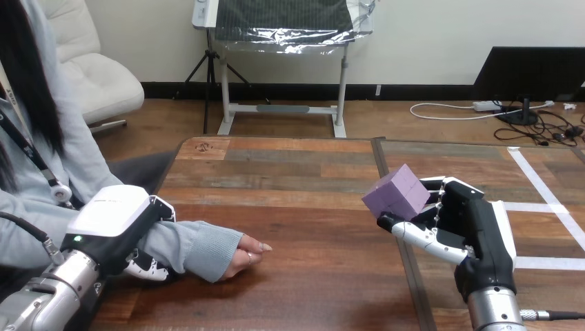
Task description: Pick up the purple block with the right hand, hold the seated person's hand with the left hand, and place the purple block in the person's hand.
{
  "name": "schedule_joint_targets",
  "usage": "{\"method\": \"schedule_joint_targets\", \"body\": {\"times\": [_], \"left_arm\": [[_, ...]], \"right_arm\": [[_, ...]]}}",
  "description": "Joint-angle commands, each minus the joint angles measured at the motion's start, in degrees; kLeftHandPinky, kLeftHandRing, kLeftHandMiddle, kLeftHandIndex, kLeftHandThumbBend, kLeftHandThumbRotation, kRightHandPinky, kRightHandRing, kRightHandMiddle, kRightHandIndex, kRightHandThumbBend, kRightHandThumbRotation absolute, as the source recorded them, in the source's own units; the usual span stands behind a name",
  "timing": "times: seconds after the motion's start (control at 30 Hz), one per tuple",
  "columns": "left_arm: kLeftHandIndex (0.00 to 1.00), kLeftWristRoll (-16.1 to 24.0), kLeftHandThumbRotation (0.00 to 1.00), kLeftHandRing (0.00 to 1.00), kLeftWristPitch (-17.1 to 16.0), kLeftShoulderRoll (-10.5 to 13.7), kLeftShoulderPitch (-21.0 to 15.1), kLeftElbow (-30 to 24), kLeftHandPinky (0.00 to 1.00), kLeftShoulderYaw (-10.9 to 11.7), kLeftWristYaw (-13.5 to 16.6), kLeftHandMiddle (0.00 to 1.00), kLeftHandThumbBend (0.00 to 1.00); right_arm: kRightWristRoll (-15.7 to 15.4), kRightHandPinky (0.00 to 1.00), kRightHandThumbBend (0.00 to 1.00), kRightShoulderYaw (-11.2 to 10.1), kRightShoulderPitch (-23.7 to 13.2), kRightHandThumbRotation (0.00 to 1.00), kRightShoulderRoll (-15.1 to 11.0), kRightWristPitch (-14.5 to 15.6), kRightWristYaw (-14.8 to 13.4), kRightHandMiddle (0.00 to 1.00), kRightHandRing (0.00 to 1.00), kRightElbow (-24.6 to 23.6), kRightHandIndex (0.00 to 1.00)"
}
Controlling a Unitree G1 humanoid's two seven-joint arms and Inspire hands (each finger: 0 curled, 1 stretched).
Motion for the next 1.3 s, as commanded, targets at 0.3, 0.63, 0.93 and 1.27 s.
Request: {"method": "schedule_joint_targets", "body": {"times": [0.3, 0.63, 0.93, 1.27], "left_arm": [[0.34, -2.5, 0.0, 0.27, -2.2, -0.2, -1.2, -6.0, 0.21, 1.3, 1.0, 0.33, 0.87], [0.33, -3.5, 0.0, 0.26, -1.8, 0.1, -0.2, -10.7, 0.2, 2.3, -0.1, 0.33, 0.86], [0.32, -3.9, 0.0, 0.25, -0.9, 0.3, 0.9, -15.0, 0.2, 3.0, -0.1, 0.31, 0.87], [0.31, -4.2, 0.0, 0.25, 0.3, 0.6, 1.9, -20.0, 0.2, 3.9, -1.5, 0.31, 0.87]], "right_arm": [[-2.2, 0.27, 0.72, 1.0, -6.7, 0.0, 0.2, -1.5, -0.5, 0.41, 0.32, 3.9, 0.49], [-3.5, 0.28, 0.73, 1.5, -9.3, 0.0, 0.5, -2.0, -0.9, 0.41, 0.33, 8.3, 0.49], [-4.3, 0.29, 0.73, 2.3, -11.4, 0.0, 0.8, -3.5, -1.3, 0.42, 0.34, 12.2, 0.49], [-4.8, 0.29, 0.75, 3.0, -13.6, 0.0, 1.3, -4.0, -1.2, 0.42, 0.34, 16.0, 0.49]]}}
